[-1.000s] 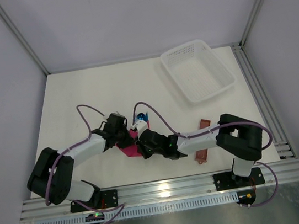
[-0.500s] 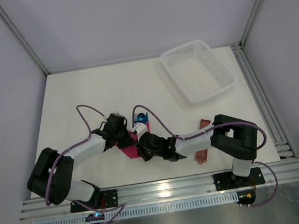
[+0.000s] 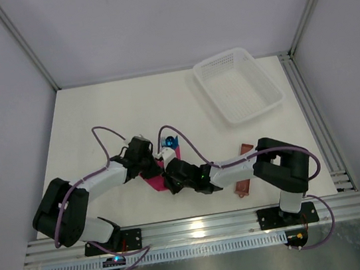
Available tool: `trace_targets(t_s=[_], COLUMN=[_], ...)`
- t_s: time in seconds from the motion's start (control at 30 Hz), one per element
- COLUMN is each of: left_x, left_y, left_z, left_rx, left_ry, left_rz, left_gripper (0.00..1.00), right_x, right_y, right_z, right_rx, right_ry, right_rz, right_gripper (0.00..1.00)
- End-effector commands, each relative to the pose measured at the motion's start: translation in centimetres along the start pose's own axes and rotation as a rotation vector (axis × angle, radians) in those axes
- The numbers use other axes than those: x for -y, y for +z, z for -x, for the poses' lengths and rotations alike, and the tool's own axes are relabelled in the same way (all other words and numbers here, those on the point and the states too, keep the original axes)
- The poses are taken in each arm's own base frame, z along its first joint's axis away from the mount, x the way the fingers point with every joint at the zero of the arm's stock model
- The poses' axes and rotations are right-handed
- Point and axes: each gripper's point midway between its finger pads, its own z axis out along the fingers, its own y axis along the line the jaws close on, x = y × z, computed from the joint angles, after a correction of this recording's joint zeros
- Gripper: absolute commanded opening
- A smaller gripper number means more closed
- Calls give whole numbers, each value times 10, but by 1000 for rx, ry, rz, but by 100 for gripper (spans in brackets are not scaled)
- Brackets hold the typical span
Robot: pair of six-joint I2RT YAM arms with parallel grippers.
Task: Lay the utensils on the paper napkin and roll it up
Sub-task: Roll the napkin at the center of the board.
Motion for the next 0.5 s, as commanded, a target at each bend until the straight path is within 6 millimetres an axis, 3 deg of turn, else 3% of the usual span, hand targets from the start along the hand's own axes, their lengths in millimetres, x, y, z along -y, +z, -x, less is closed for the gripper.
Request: trace_targets(t_s=[0.0,0.23,0.47], left_x=[-22,-22,-22], left_y=[4,2,2], left_z=[-13,-14,-14], left_rx=[-35,-35,-34], left_ry=[-1,0,4], left_rz=[68,71,69], left_gripper=[11,11,11], right_x=[-3,-2,-14], right_y=[3,5,-7], right_z=[-4,-12,16], right_rx=[12,-11,37], right_ry=[24,15,5], right_rz=[14,14,43], right_gripper=[4,4,4])
